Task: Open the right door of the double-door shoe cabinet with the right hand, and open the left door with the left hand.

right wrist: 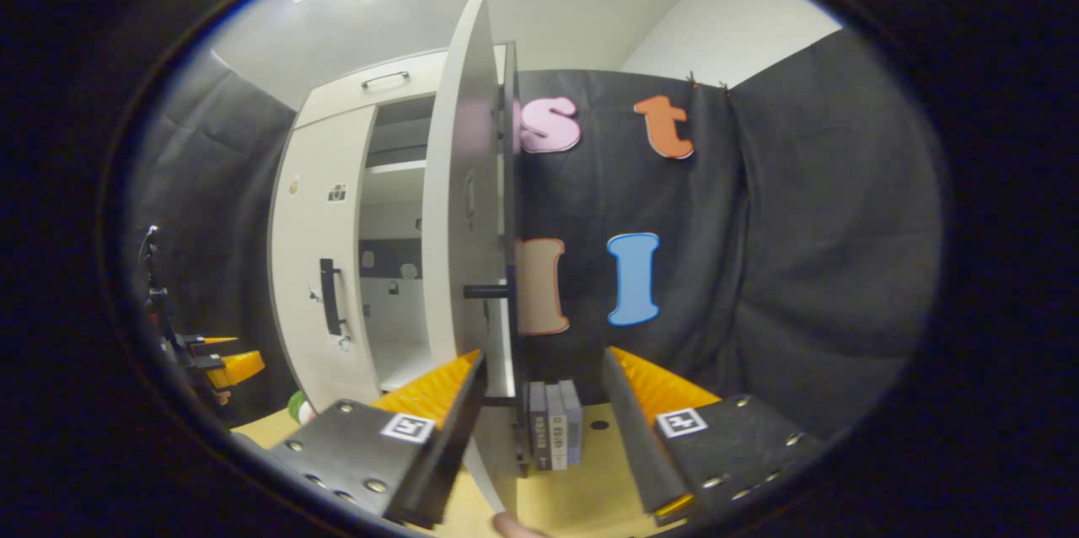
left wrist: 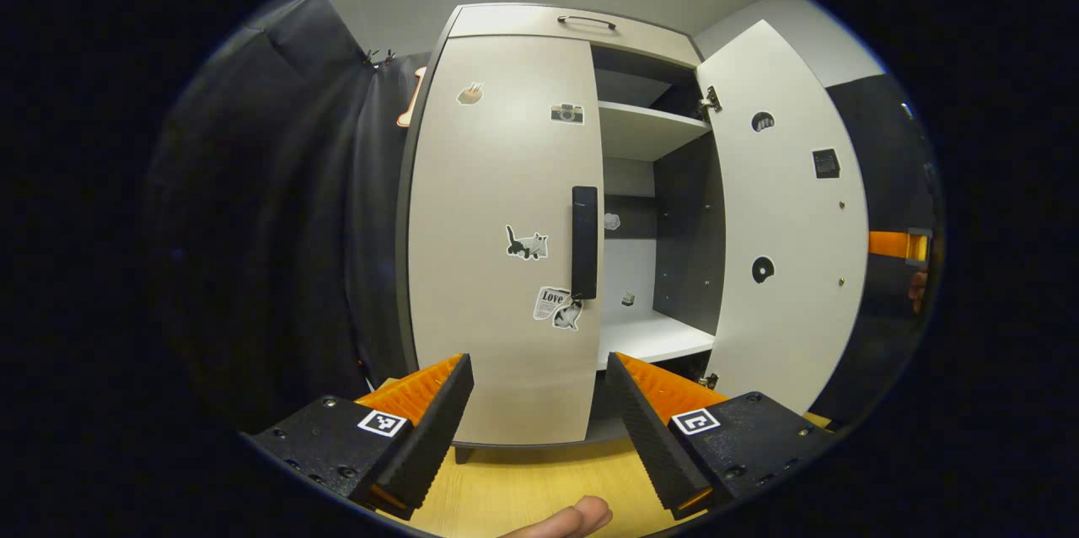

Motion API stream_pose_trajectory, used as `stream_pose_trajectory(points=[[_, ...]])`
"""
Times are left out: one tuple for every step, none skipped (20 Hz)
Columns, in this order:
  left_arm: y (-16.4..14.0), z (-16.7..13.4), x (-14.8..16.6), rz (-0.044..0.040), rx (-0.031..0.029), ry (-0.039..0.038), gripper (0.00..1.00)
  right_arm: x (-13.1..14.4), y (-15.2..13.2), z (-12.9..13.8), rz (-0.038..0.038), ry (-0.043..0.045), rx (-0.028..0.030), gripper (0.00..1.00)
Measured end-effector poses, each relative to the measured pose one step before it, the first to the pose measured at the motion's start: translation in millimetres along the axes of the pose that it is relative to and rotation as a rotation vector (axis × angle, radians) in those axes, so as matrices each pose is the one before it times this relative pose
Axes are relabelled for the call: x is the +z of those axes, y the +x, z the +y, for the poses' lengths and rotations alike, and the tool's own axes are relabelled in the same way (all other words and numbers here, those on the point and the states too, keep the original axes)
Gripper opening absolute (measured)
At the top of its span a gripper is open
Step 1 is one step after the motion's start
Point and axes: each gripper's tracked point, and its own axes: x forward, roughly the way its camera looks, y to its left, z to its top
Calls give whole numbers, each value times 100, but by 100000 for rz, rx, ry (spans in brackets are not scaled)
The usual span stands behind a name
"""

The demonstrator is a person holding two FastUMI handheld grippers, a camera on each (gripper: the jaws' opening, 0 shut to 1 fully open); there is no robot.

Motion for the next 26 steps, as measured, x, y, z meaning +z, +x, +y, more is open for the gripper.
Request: stream_pose_trajectory(points=[[998, -17, 378, -207, -104, -1467, 98, -96, -422, 89, -523, -121, 968, 82], [1074, -36, 649, -791, 113, -469, 98, 310, -1384, 261, -698, -10, 689, 100], [1051, -110, 591, -870, -427, -2, 98, 379, -636, -316, -909, 262, -315, 100], [1006, -28, 680, -1168, 307, -338, 98, 182, -967, -355, -1097, 266, -505, 99], [1042, -209, 712, -782, 272, -85, 98, 245, -864, -179, -1383, 353, -703, 99], [998, -252, 449, -500, 250, -321, 98, 226, -1052, 48, -1161, 688, 23, 99], [960, -644, 456, 51, -1286, 284, 98, 31, -870, 378, -314, 569, 607, 99], [830, -367, 434, -175, -416, 618, 98, -262, -777, 271, 198, 70, 541, 99], [863, -292, 488, -262, 487, 884, 99, -16, -683, 246, -196, -18, 15, 99], [845, -340, 475, -895, 434, 413, 98, 30, -513, 64, -264, -496, -743, 99], [915, -450, 337, 56, -163, 602, 98, -91, -543, -76, -147, -1100, -1427, 99], [890, -137, 120, 309, 641, 26, 98, -136, -579, 29, -508, -682, -952, 96], [906, -418, 69, 1197, 26, -416, 98, 25, -485, 255, -617, -381, -53, 100], [823, -437, 100, 559, -1014, -998, 98, -20, -382, 559, -564, -186, 689, 99], [758, -436, 66, 983, -1141, 209, 98, -72, -352, 585, -218, 290, 1004, 99], [710, -21, 25, 517, 989, 1317, 98, 15, -616, 216, 37, 398, 1082, 99], [422, -17, 123, 482, 712, 1940, 98, -65, -392, 495, -221, 550, 1294, 99], [414, 138, 209, -346, 1038, 970, 98, -26, -252, 502, -26, 296, 1227, 99], [434, -145, 112, 282, -161, -179, 98, -48, -247, 361, -56, 489, 978, 99], [340, -197, -188, 1226, -317, -450, 98, -20, -160, 434, 81, 472, 922, 99], [359, 25, -276, 2032, -63, -568, 98, -39, -168, 305, 41, 440, 693, 99], [507, 386, -85, 830, 1637, -429, 93, 167, -169, 253, -83, 302, 343, 99], [517, -69, 108, -77, -426, -519, 89, 151, -182, 393, -458, 30, 619, 99], [268, 306, -169, 398, 848, 1233, 83, 224, -159, 298, -365, -197, 595, 99], [-43, 97, 130, -500, 964, 324, 79, 171, -208, 203, -376, -249, 446, 99], [120, -75, 395, -1519, -770, 1079, 74, 69, -226, 173, -113, -322, 421, 99]])
